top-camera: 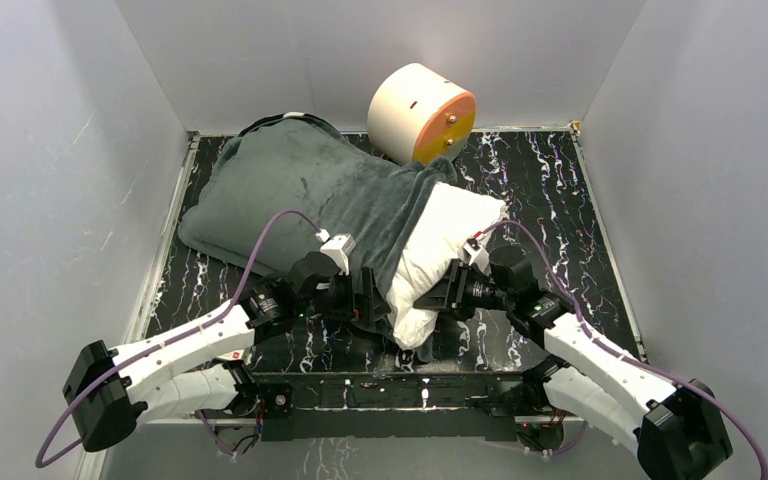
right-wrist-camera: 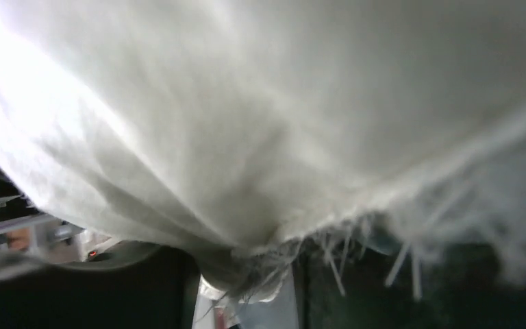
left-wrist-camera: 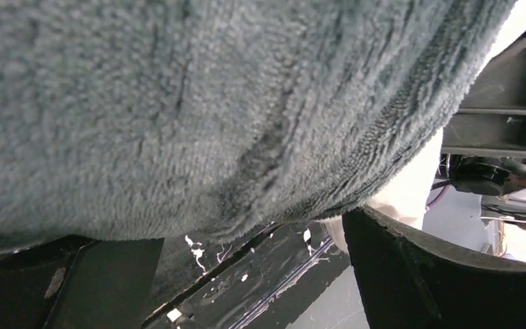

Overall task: Remove the pillowcase from the pillow
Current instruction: Remove the pillow from the pillowcase.

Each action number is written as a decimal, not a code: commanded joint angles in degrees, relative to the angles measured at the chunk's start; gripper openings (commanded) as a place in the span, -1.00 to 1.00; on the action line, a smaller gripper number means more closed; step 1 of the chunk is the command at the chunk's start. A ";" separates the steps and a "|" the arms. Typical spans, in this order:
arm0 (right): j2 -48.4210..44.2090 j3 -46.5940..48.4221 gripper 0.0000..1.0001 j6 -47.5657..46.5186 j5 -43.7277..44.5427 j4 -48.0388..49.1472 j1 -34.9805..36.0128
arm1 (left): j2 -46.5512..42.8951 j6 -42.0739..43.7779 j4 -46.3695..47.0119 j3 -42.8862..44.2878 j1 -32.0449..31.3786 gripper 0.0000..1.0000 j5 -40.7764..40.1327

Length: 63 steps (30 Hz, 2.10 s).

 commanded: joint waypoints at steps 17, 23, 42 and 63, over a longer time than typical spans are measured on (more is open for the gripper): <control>-4.28 11.51 -1.00 -2.98 30.80 -14.01 1.11 | 4.41 3.43 9.62 -3.34 -3.08 -1.00 -8.99; -4.95 19.61 -1.00 -8.96 43.55 -23.05 0.85 | 1.13 5.69 -3.78 -1.36 -3.08 -1.00 -23.19; -3.53 19.96 -1.00 -10.97 41.74 -23.89 -0.21 | -2.70 3.30 -8.57 0.06 -2.99 -0.46 -21.99; -5.03 22.55 -1.00 -11.39 59.34 -32.52 -0.34 | 12.19 -0.34 -26.40 14.39 -2.93 -0.88 -36.80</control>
